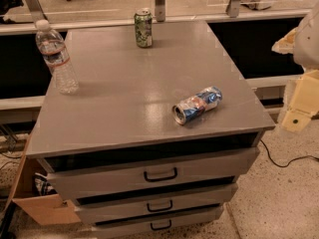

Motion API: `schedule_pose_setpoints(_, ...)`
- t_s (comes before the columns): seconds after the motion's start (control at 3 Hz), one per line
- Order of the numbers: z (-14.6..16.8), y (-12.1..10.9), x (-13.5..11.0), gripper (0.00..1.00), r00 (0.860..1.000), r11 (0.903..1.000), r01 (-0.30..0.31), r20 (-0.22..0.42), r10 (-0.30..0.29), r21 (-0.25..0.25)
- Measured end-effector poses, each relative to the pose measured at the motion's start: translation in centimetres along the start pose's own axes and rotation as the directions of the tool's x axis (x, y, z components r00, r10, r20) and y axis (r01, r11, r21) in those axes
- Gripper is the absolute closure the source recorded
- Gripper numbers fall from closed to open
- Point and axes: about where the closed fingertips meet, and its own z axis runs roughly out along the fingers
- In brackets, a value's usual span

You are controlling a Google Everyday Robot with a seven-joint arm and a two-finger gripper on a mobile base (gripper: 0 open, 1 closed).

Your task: Move green can near redbull can

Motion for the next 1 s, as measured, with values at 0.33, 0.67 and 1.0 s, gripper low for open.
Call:
schedule_pose_setpoints(0.33, -0.1, -0.1, -0.1, 0.0, 1.0, 1.0, -0.001, 0.006, 0.001, 0.005)
schedule_pose_setpoints(0.67, 1.7, -2.3, -1.9, 0.0, 0.997, 0.9994, -0.015, 0.078, 0.013, 0.029)
schedule_pose_setpoints(1.0, 5.3, -7.6, -5.9, 0.0, 0.978, 0.9957, -0.042, 0.207, 0.024, 0.083)
